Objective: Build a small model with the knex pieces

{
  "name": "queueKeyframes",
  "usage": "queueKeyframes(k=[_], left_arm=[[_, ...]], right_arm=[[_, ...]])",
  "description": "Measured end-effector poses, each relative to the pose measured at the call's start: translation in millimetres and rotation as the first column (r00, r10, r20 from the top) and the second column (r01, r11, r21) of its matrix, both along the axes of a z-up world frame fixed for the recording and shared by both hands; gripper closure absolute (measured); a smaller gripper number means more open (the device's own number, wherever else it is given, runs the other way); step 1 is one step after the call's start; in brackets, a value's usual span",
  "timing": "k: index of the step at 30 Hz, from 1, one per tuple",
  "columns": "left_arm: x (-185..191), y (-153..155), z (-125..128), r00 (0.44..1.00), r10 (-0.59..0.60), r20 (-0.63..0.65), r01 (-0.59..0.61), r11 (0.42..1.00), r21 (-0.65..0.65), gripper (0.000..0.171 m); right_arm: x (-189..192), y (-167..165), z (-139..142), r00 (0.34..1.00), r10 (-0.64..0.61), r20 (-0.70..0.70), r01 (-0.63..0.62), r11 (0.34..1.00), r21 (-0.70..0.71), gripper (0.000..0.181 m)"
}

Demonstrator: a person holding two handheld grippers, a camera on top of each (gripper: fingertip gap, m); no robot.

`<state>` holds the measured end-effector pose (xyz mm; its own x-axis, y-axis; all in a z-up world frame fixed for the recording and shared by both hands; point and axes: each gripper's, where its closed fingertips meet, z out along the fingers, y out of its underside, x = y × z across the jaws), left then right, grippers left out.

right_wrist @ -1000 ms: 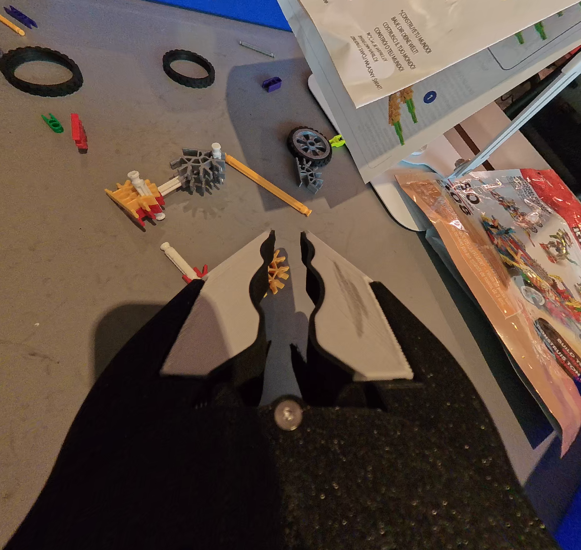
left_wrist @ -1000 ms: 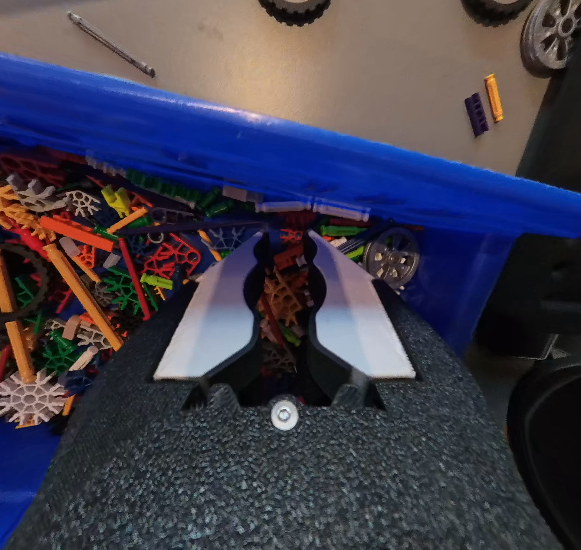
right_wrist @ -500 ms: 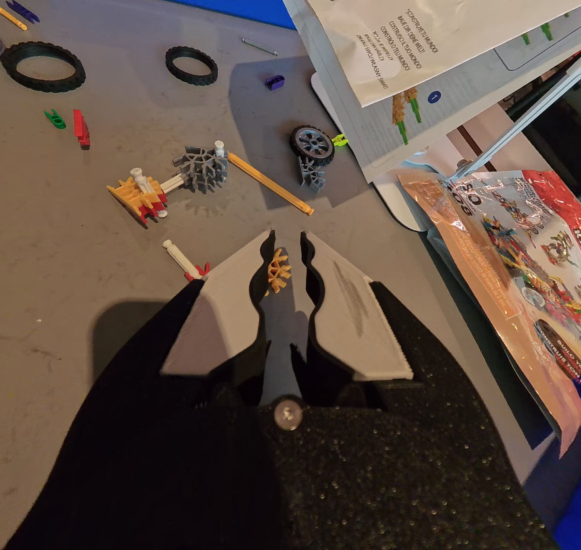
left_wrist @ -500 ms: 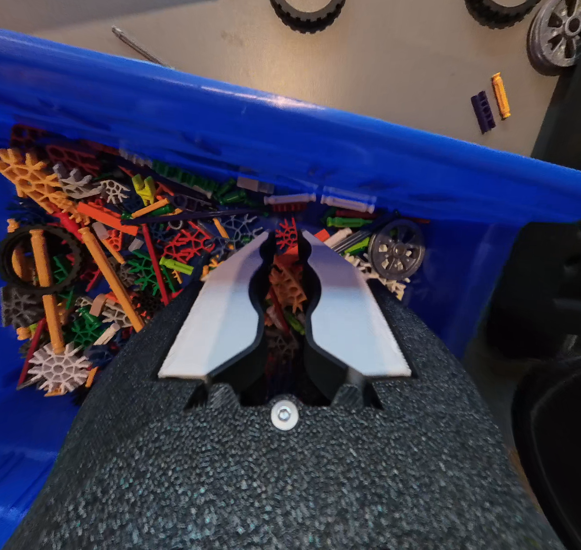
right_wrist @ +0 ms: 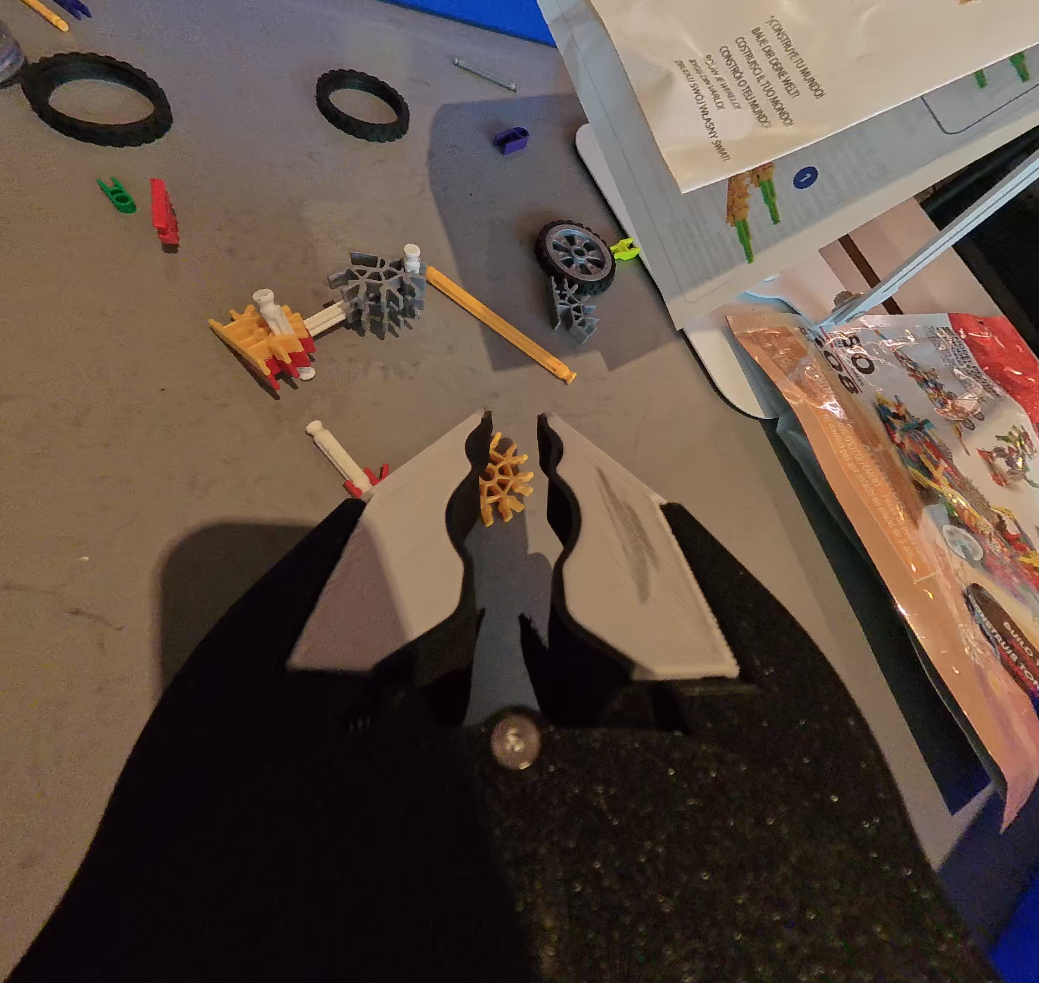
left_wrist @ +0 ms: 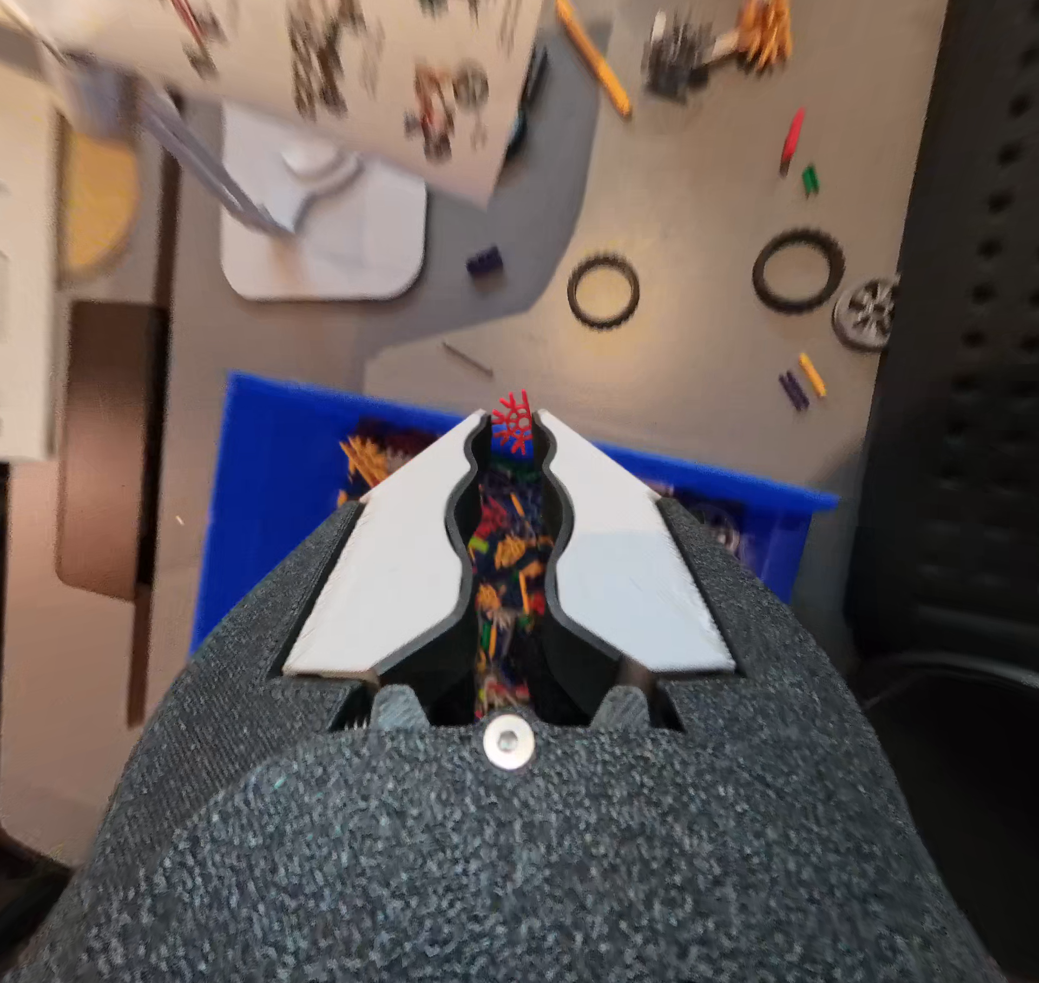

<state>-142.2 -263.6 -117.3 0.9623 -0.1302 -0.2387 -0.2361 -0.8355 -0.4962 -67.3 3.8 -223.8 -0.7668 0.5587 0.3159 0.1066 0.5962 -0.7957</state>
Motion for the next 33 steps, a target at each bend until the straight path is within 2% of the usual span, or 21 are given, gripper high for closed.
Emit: queueKeyframes(k=[2,4,11,16,19,22,24,27,31,33], left_arm=[[9,24,14,1.000,-0.027,-0.014,0.028,0.998,0.064,0.159],[23,44,10,0.996,-0.087,-0.021,0.088,0.995,0.038,0.159],[77,103,-43,0.952,-0.298,0.070,0.306,0.932,-0.193,0.159],[94,117,-83,0.921,-0.350,0.172,0.388,0.866,-0.315,0.159],[100,115,-101,0.912,-0.337,0.234,0.402,0.846,-0.349,0.159],[100,115,-112,0.921,-0.317,0.228,0.381,0.856,-0.348,0.153],[99,119,-103,0.930,-0.309,0.200,0.358,0.885,-0.297,0.145],[85,117,-63,0.949,-0.280,0.148,0.304,0.934,-0.187,0.141],[49,79,-1,0.974,-0.201,0.102,0.210,0.974,-0.090,0.147],[28,50,19,0.985,-0.148,0.085,0.154,0.986,-0.068,0.149]], right_arm=[[1,0,0,1.000,0.005,0.001,-0.005,1.000,-0.001,0.166],[2,-1,0,1.000,0.009,0.001,-0.009,1.000,-0.002,0.166],[4,-2,1,1.000,0.023,0.007,-0.023,1.000,-0.008,0.166],[7,-2,0,0.999,0.033,0.012,-0.033,0.999,-0.007,0.166],[8,-3,0,0.999,0.039,0.014,-0.039,0.999,-0.007,0.166],[8,-3,0,0.999,0.044,0.016,-0.043,0.999,-0.010,0.166],[8,-3,1,0.999,0.043,0.017,-0.043,0.999,-0.017,0.166],[8,-2,2,0.999,0.040,0.017,-0.039,0.999,-0.025,0.166],[8,-2,2,0.999,0.038,0.018,-0.038,0.999,-0.022,0.166],[8,-2,1,0.999,0.037,0.018,-0.037,0.999,-0.021,0.166]])
